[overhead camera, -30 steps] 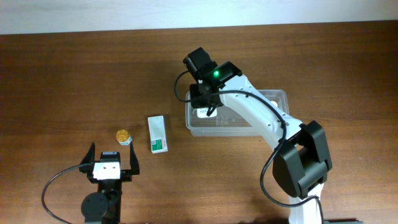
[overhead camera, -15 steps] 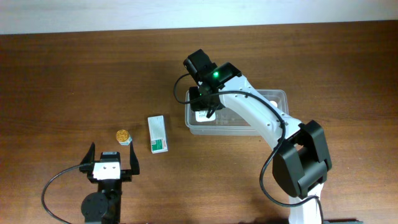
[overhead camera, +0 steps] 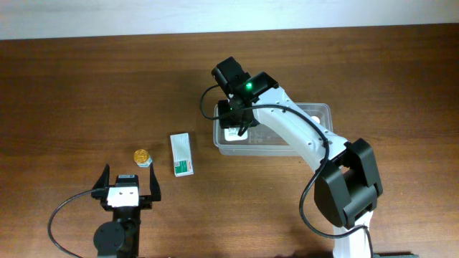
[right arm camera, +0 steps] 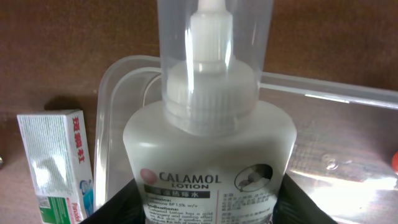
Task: Pack container
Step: 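Lower the lotion bottle into the container's left side with right gripper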
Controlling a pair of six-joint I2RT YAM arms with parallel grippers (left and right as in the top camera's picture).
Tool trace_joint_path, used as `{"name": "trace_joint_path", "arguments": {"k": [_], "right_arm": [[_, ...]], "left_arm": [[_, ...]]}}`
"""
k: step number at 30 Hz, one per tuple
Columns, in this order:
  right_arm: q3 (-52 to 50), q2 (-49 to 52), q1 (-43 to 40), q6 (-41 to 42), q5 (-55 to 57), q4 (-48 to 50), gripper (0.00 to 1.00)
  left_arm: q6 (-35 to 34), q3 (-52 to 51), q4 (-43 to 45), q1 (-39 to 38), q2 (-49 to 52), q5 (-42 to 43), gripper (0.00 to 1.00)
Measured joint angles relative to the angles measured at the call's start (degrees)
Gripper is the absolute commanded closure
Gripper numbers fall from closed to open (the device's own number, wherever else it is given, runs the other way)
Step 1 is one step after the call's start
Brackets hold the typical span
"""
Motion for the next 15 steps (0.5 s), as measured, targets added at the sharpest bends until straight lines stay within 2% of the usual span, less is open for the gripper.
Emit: {"name": "trace_joint_path", "arguments": {"k": [5, 8, 15], "right_arm": [[0.0, 0.0, 0.0, 0.1, -0.1, 0.0, 0.50], [-0.1, 0.0, 0.0, 0.2, -0.1, 0.0, 0.43], [-0.2, 0.0, 0.0, 0.5, -0.1, 0.1, 0.41]], "left_arm": [[0.0, 0.0, 0.0, 0.0, 0.0, 0.0, 0.00], [0.0, 0.0, 0.0, 0.0, 0.0, 0.0, 0.01], [0.0, 0.0, 0.0, 0.0, 0.0, 0.0, 0.01]]}}
